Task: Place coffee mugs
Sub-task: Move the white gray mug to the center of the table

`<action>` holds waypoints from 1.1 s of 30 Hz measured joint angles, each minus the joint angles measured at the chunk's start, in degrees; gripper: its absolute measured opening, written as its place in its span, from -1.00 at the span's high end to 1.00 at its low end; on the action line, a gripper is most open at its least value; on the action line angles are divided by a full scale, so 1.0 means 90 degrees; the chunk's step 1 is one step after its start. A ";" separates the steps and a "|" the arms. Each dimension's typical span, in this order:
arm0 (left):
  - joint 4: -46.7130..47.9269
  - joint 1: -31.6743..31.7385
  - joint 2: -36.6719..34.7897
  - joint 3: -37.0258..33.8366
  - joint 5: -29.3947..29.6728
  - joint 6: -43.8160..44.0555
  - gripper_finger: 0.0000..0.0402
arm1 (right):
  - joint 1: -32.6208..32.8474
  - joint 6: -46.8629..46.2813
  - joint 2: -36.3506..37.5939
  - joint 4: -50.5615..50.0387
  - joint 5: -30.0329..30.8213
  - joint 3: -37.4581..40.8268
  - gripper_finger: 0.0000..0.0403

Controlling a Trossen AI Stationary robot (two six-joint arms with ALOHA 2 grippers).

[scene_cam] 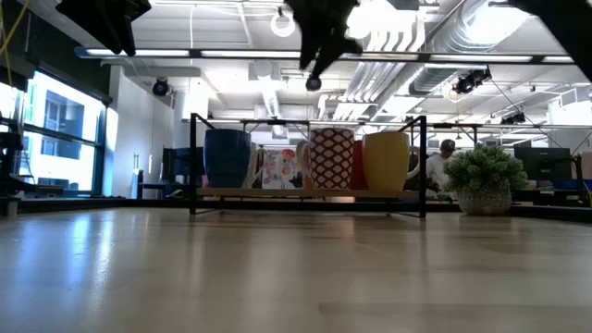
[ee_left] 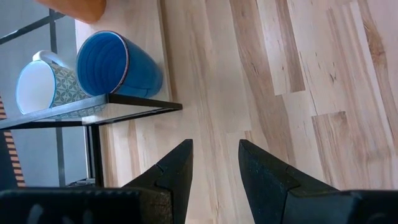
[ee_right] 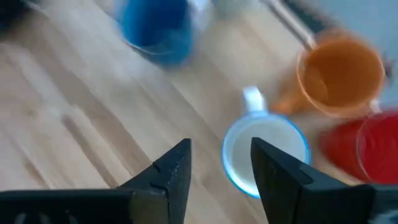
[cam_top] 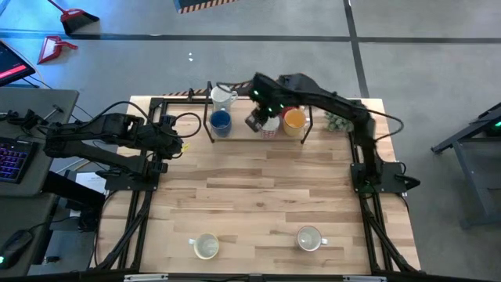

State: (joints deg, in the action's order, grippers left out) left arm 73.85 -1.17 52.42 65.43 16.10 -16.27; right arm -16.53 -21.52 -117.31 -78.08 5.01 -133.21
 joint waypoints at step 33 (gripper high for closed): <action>-0.3668 -0.0776 0.1581 0.0002 -0.1280 0.2570 0.40 | 0.3832 -0.0617 0.5365 0.5751 0.0746 0.9194 0.27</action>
State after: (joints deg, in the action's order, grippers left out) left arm 40.83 -8.15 66.65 65.45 4.58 6.86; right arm 17.95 -27.08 -69.03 -26.32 11.72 -50.46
